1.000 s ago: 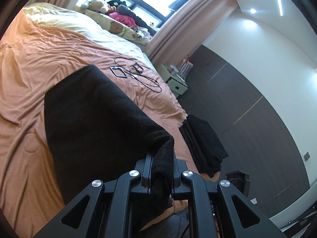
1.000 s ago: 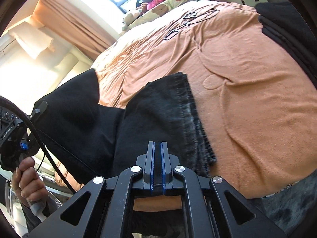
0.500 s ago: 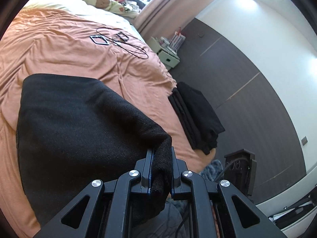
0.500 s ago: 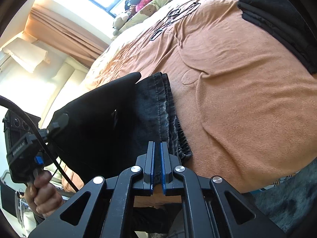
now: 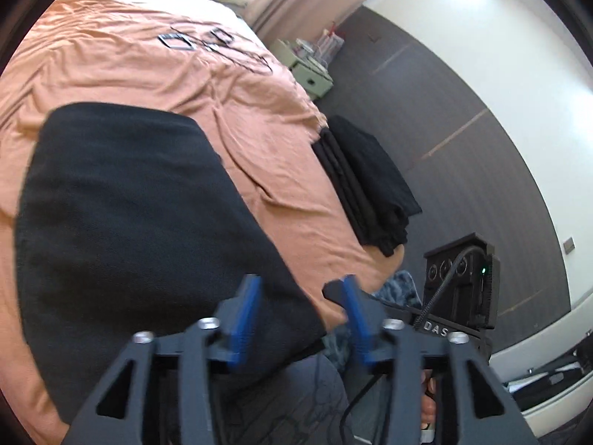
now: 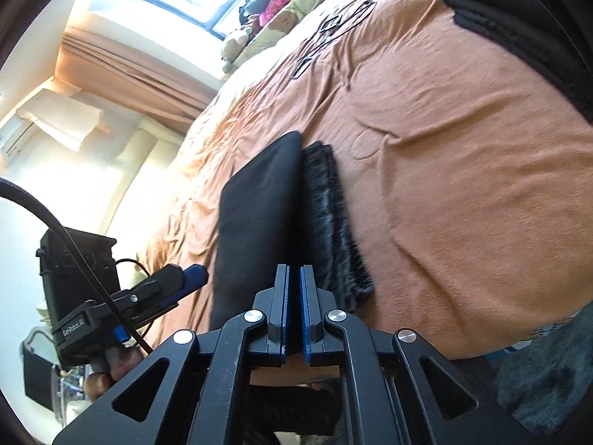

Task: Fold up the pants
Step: 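Lay the pants end onto the stack and open the left tool, then position both open tools around the sides of the folded pants stack, then close both tools on the sides of the folded pants stack, then lift the folded pants stack off the duvet with both tools, then carry the held black pants stack with both tools toward the bed headboard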

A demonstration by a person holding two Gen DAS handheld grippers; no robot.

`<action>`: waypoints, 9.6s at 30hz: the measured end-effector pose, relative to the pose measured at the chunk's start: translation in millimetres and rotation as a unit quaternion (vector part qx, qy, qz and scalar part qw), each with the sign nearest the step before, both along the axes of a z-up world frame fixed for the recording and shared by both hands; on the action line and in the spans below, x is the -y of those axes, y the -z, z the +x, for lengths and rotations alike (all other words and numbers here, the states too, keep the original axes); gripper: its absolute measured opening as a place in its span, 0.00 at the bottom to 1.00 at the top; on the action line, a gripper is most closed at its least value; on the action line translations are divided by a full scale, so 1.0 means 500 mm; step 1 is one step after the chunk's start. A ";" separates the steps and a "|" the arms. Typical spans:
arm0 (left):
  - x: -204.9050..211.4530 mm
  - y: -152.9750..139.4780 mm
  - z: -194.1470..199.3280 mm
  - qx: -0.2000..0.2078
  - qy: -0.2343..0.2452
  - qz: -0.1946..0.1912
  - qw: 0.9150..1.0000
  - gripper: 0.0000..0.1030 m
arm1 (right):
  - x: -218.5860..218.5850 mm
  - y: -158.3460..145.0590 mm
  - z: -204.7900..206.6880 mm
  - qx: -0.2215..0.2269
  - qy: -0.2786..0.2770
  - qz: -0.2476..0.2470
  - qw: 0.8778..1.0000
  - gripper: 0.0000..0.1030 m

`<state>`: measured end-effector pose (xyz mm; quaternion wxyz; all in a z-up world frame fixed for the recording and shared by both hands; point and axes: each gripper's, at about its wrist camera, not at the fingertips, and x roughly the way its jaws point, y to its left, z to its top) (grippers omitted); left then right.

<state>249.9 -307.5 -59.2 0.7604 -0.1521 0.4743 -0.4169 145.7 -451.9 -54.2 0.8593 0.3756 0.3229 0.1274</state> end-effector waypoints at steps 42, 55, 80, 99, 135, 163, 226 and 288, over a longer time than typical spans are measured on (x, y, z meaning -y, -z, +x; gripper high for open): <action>-0.282 0.189 0.130 -0.096 -0.177 0.091 0.975 0.53 | -0.073 -0.044 0.217 0.010 -0.058 -0.099 0.993 0.02; -0.281 0.176 0.122 -0.090 -0.182 0.107 0.973 0.53 | -0.026 0.039 0.184 -0.049 -0.036 -0.071 0.996 0.11; -0.280 0.214 0.086 -0.152 -0.152 0.060 0.975 0.58 | -0.007 0.072 0.179 -0.081 -0.058 -0.063 0.993 0.34; -0.290 0.188 0.055 -0.167 -0.135 0.025 0.976 0.24 | -0.044 0.096 0.212 -0.101 -0.100 -0.071 0.987 0.59; -0.273 0.192 0.232 -0.138 -0.126 0.099 0.977 0.57 | 0.049 0.200 0.254 -0.080 -0.102 0.121 0.984 0.66; -0.254 0.226 0.267 -0.160 -0.096 0.061 0.981 0.53 | 0.015 0.174 0.267 -0.082 -0.155 0.082 0.981 0.44; -0.752 -0.279 -0.058 0.048 -0.242 0.013 0.969 0.31 | -0.428 -0.159 0.245 0.102 -0.270 -0.018 0.957 0.25; -1.629 -0.008 0.056 -0.016 -0.434 0.023 0.901 0.29 | -1.289 0.072 0.767 0.016 -0.426 -0.016 0.905 0.25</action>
